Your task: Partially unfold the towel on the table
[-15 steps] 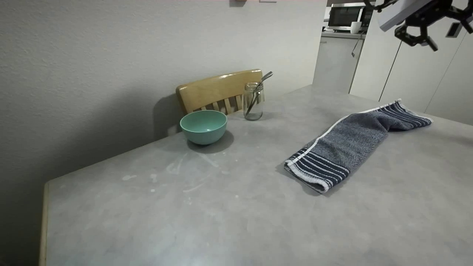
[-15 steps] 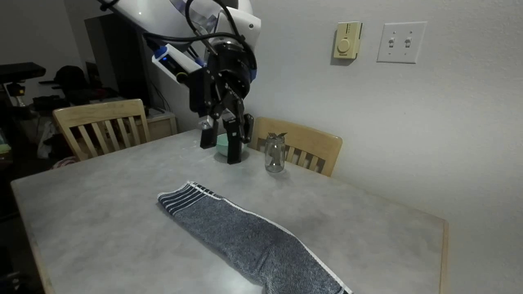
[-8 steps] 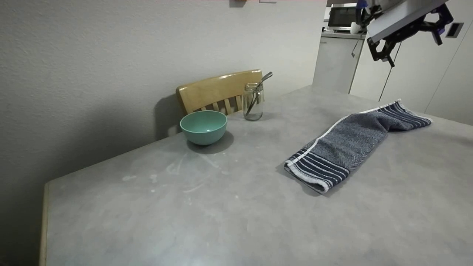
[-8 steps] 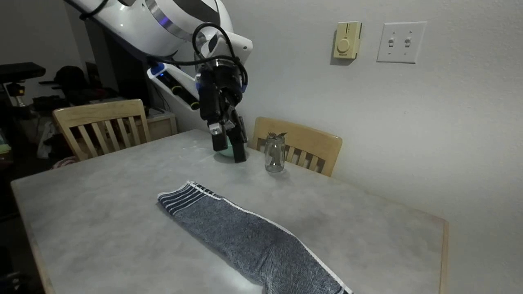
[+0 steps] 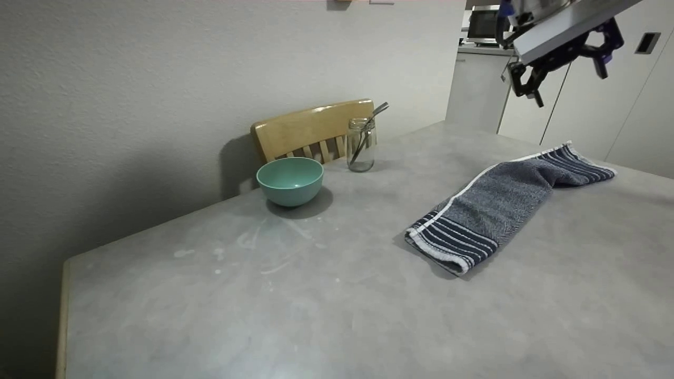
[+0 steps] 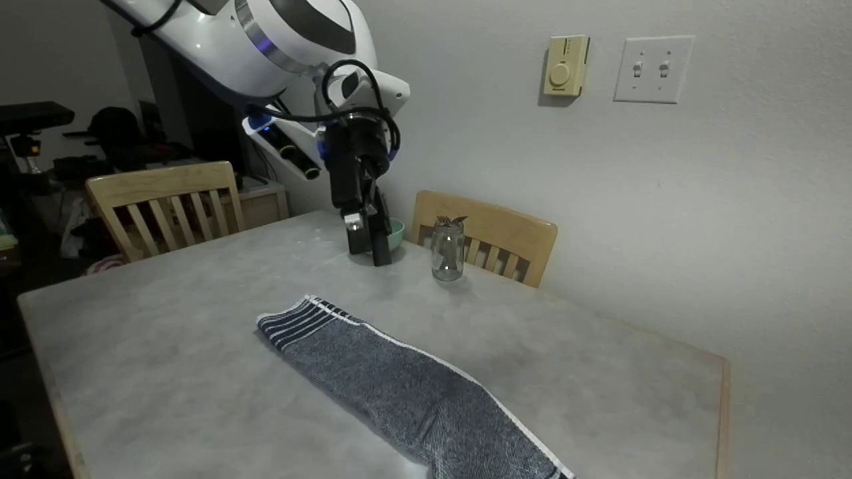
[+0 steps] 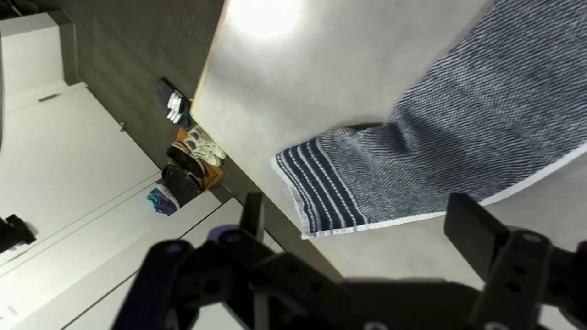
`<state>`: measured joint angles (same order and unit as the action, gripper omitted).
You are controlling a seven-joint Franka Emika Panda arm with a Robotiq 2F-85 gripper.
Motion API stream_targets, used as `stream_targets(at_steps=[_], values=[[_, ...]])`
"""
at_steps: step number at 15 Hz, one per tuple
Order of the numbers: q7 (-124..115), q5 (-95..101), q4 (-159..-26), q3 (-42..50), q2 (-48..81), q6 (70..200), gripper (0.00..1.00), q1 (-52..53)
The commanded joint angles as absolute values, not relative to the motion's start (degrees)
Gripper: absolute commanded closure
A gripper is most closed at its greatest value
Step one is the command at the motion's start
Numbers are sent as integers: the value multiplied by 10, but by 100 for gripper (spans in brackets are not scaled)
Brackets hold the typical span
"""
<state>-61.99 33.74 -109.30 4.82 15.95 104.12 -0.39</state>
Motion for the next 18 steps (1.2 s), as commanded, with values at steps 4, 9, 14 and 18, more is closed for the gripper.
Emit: stream_targets(at_steps=[4, 9, 14, 18], values=[[-533, 204, -1090, 17, 200, 1201, 0, 7], [-441, 78, -1083, -8, 245, 1337, 0, 16], [-374, 1, -1086, -7, 257, 1375, 0, 43], [-364, -7, -1082, -10, 261, 1378, 0, 45]])
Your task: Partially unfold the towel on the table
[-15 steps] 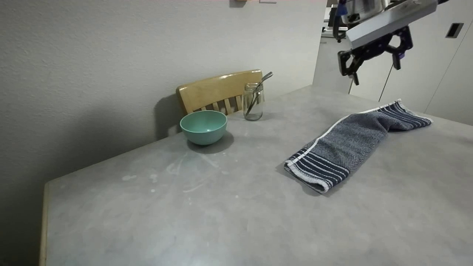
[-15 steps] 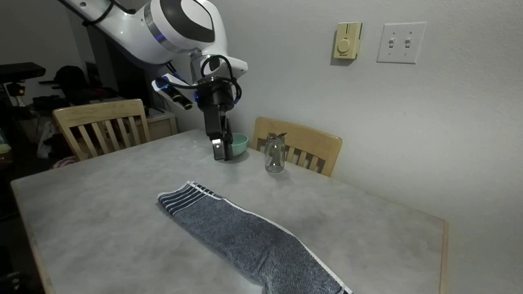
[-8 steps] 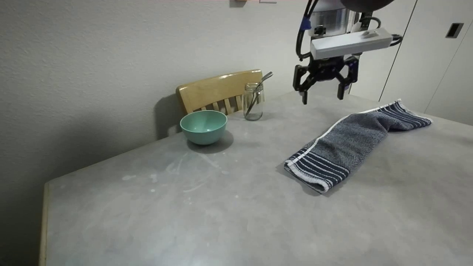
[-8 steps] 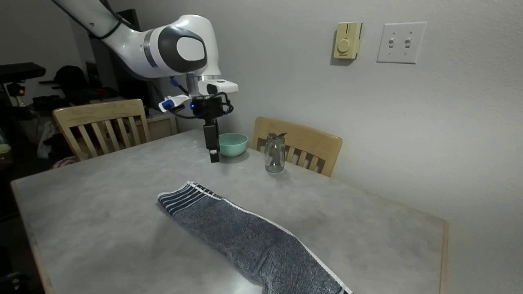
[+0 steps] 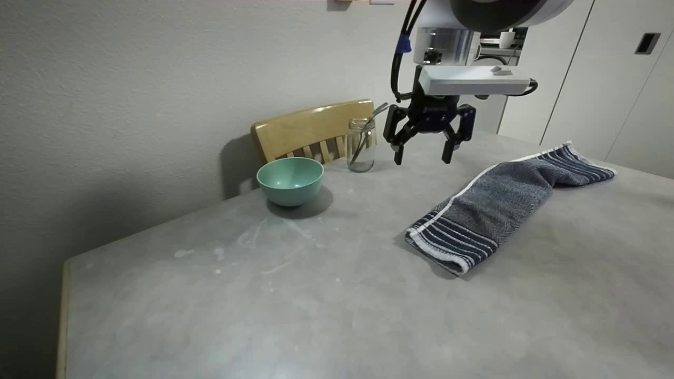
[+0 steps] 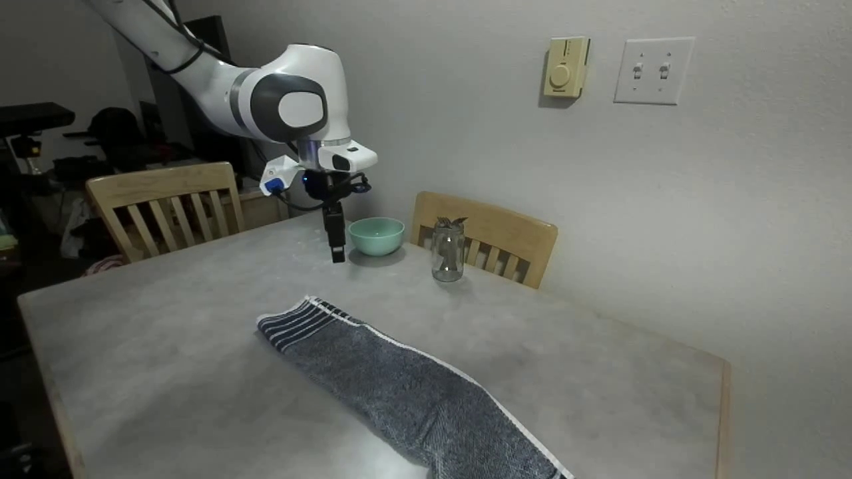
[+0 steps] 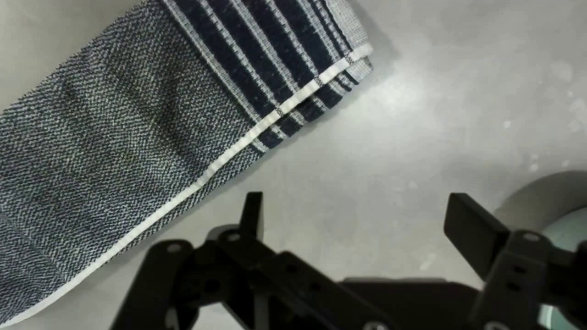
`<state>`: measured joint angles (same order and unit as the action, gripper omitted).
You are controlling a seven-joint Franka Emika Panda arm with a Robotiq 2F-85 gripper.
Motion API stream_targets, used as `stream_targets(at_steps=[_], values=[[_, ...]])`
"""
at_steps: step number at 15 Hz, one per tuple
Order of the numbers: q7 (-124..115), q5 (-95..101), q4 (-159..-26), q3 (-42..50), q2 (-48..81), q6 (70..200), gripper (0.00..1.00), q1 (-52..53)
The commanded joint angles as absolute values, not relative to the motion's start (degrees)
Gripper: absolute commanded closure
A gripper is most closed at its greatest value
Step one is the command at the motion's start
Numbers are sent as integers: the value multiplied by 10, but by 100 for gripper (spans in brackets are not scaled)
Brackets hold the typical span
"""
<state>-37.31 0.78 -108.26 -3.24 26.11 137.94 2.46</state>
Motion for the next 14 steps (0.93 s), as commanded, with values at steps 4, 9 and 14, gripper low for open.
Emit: stream_targets(at_steps=[4, 9, 14], values=[[-315, 12, -1062, -16, 280, 1317, 0, 69], [-210, 21, -1051, -24, 310, 1268, 0, 92], [-161, 15, -1066, -21, 318, 1291, 0, 99]])
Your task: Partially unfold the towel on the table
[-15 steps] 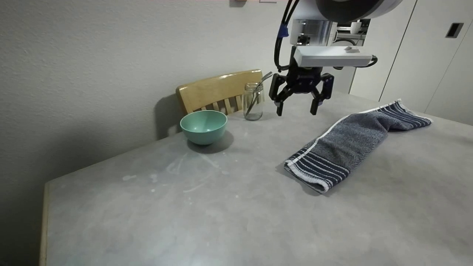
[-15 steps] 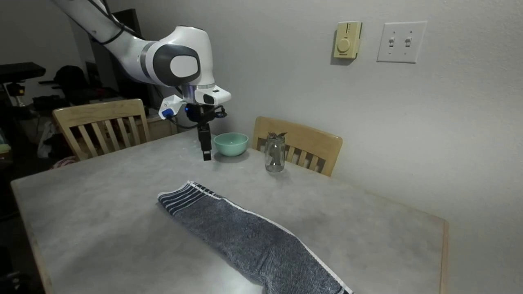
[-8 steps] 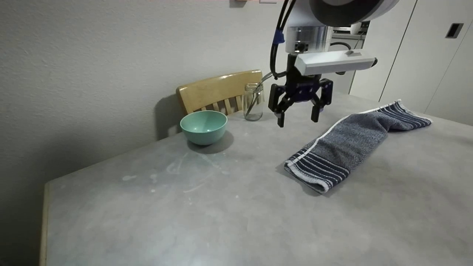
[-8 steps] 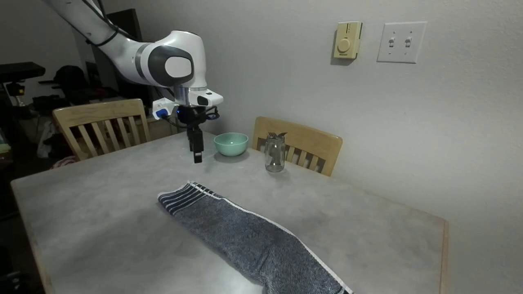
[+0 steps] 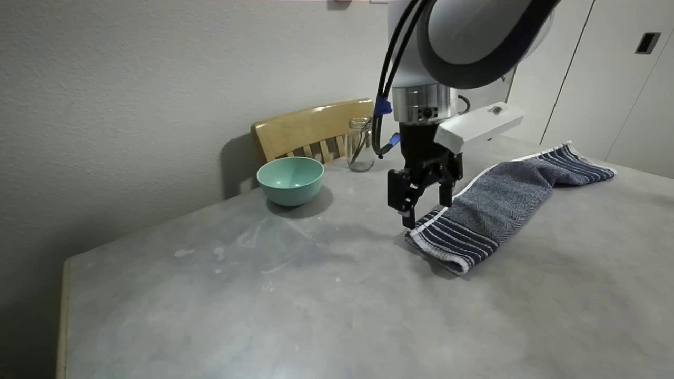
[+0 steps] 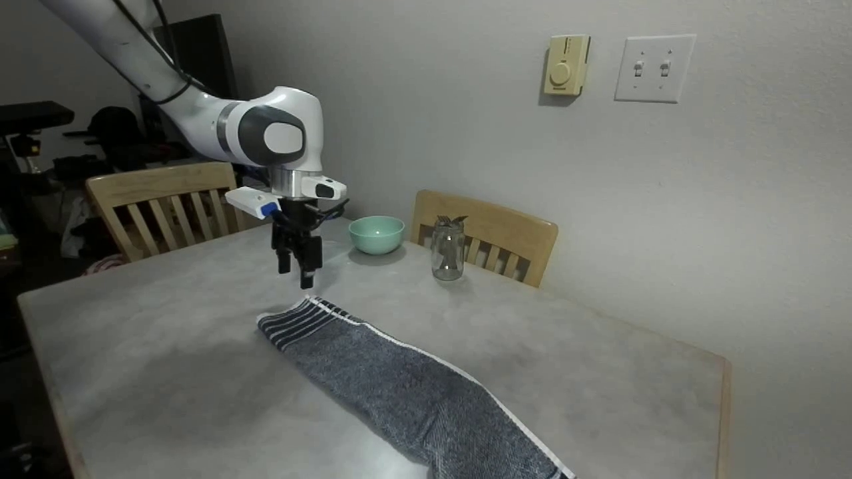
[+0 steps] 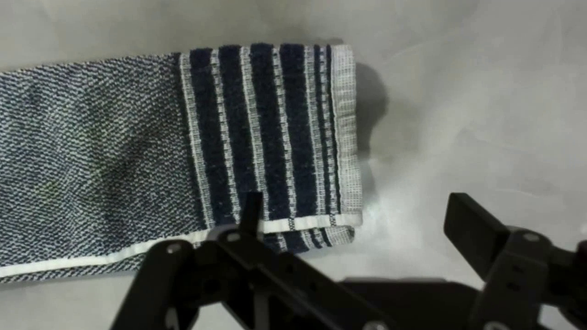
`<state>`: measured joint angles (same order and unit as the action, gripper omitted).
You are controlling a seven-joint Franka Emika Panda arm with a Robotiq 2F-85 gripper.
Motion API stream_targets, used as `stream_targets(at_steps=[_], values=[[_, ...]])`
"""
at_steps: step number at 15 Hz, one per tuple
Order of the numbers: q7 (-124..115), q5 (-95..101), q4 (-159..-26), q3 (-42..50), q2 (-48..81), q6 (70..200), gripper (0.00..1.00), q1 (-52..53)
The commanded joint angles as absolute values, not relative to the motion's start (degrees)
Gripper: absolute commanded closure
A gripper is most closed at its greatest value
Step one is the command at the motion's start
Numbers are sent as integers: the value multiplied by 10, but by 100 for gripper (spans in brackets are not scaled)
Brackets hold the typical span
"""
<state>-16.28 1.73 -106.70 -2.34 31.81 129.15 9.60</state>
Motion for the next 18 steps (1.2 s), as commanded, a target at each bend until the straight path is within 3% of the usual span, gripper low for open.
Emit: stream_targets(at_steps=[1, 18], values=[[-164, 15, -1066, -20, 319, 1291, 0, 99], [-87, 16, -1056, -26, 373, 1294, 0, 87]])
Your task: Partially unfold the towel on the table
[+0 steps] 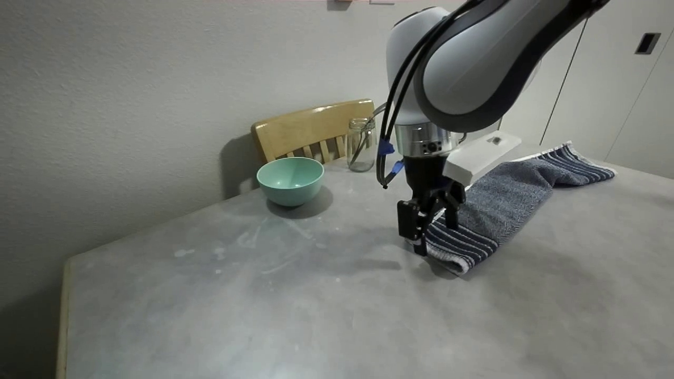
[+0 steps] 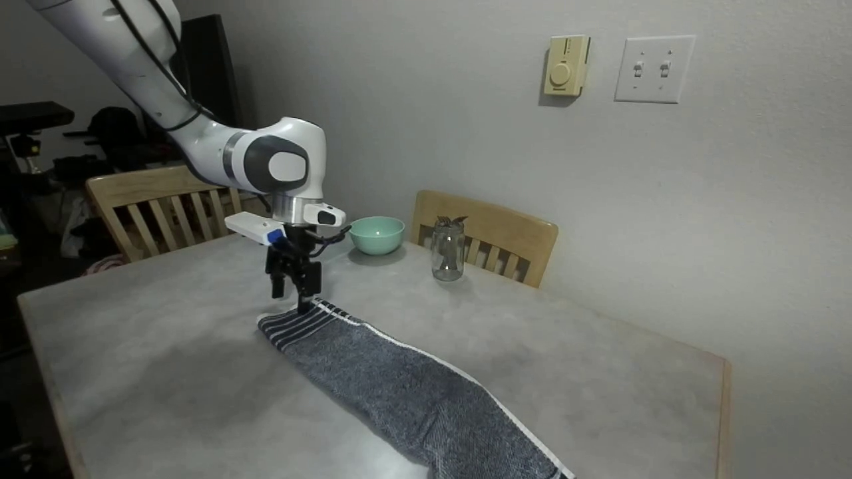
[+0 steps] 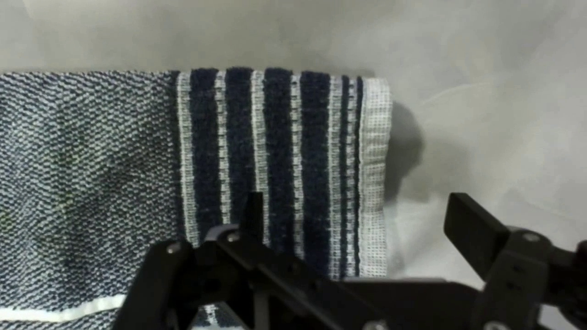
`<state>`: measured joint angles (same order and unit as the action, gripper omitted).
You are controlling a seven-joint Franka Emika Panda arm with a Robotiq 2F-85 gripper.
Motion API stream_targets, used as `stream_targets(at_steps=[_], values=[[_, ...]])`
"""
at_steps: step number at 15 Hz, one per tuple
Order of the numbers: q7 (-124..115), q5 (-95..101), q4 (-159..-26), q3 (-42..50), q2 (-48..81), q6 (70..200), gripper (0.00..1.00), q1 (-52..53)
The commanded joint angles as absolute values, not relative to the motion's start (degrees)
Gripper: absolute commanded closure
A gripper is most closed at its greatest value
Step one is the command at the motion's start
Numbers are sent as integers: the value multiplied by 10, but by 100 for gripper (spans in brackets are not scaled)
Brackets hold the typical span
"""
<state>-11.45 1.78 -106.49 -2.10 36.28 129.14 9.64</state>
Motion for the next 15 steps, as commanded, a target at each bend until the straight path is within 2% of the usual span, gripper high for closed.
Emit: stream_targets(at_steps=[1, 3, 5, 7, 10, 15], values=[[-82, 15, -1055, -27, 375, 1294, 0, 86], [-77, 14, -1053, -27, 376, 1295, 0, 86], [-74, 15, -1051, -27, 377, 1294, 5, 86], [-75, 20, -1051, -24, 376, 1292, 6, 88], [-108, 40, -1057, -7, 375, 1308, 0, 104], [-234, 120, -1048, 39, 395, 1340, 0, 158]])
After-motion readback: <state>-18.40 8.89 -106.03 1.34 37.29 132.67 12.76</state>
